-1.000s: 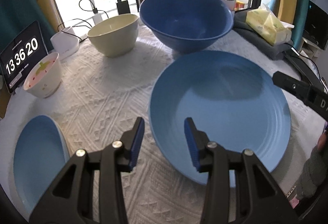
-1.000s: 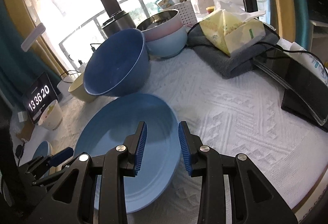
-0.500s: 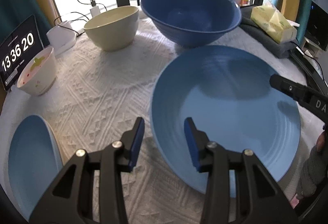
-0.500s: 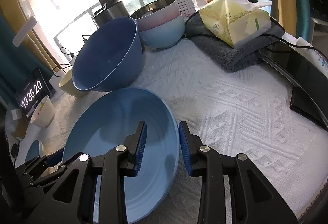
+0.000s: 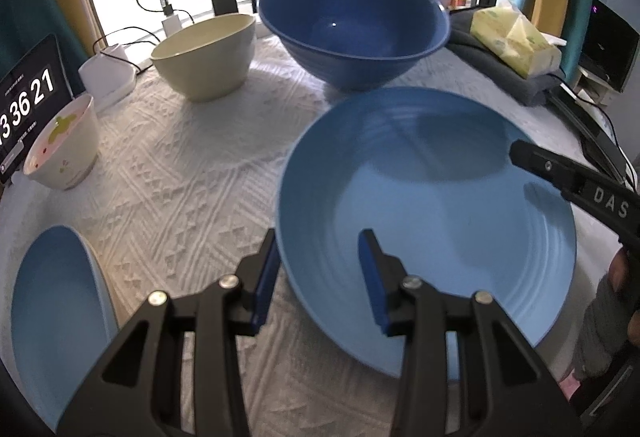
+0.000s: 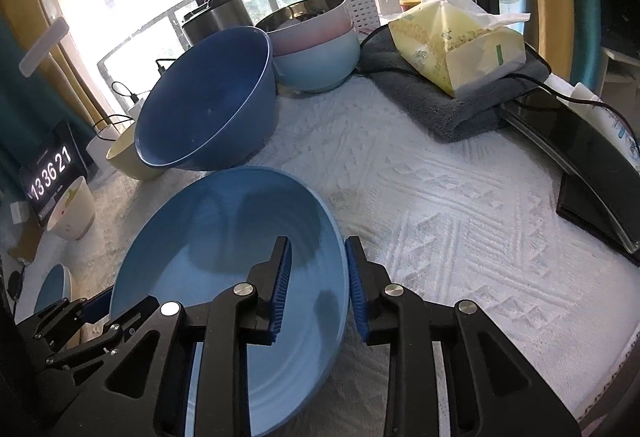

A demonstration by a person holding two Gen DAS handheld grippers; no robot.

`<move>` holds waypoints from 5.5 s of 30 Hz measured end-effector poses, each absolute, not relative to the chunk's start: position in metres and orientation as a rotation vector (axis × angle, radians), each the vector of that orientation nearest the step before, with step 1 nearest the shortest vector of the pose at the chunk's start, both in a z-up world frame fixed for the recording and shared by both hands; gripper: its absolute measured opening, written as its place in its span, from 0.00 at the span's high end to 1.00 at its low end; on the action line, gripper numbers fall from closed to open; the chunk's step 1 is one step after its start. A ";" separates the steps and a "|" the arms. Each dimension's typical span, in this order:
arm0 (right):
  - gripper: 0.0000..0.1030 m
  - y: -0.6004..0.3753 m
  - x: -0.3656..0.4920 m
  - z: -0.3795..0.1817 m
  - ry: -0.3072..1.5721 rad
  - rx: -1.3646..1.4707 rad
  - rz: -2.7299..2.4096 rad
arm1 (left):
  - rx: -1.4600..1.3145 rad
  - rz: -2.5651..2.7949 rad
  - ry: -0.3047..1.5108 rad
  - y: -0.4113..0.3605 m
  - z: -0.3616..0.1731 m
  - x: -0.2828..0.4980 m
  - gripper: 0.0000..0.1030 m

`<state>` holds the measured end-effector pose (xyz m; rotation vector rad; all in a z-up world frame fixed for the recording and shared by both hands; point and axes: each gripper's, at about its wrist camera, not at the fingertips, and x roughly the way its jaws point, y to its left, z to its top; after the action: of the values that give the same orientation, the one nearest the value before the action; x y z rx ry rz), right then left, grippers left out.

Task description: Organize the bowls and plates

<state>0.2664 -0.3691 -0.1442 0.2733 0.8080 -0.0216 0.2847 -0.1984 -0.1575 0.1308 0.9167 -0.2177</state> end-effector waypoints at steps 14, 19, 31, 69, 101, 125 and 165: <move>0.71 -0.349 0.249 -0.132 0.792 0.249 -0.024 | 0.110 -0.214 0.882 -0.179 -0.143 0.266 0.61; 0.71 -0.342 0.241 -0.125 0.779 0.239 -0.024 | 0.097 -0.213 0.867 -0.170 -0.137 0.258 0.61; 0.71 -0.318 0.226 -0.114 0.759 0.212 -0.006 | 0.062 -0.196 0.833 -0.142 -0.126 0.241 0.61; 0.71 -0.178 0.224 -0.101 0.779 0.052 0.102 | -0.115 -0.072 0.763 0.001 -0.118 0.216 0.61; 0.71 -0.066 0.224 -0.127 0.879 -0.055 0.197 | -0.106 0.082 0.779 0.094 -0.142 0.193 0.59; 0.69 -0.076 0.224 -0.125 0.874 -0.031 0.207 | -0.128 0.075 0.810 0.090 -0.144 0.198 0.58; 0.66 -0.095 0.225 -0.141 0.911 0.031 0.246 | -0.114 0.118 0.844 0.087 -0.151 0.204 0.57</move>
<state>0.2254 -0.0954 -0.1405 0.0311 0.9115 0.2458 0.2041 0.0868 -0.1513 -0.1144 0.8437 0.1184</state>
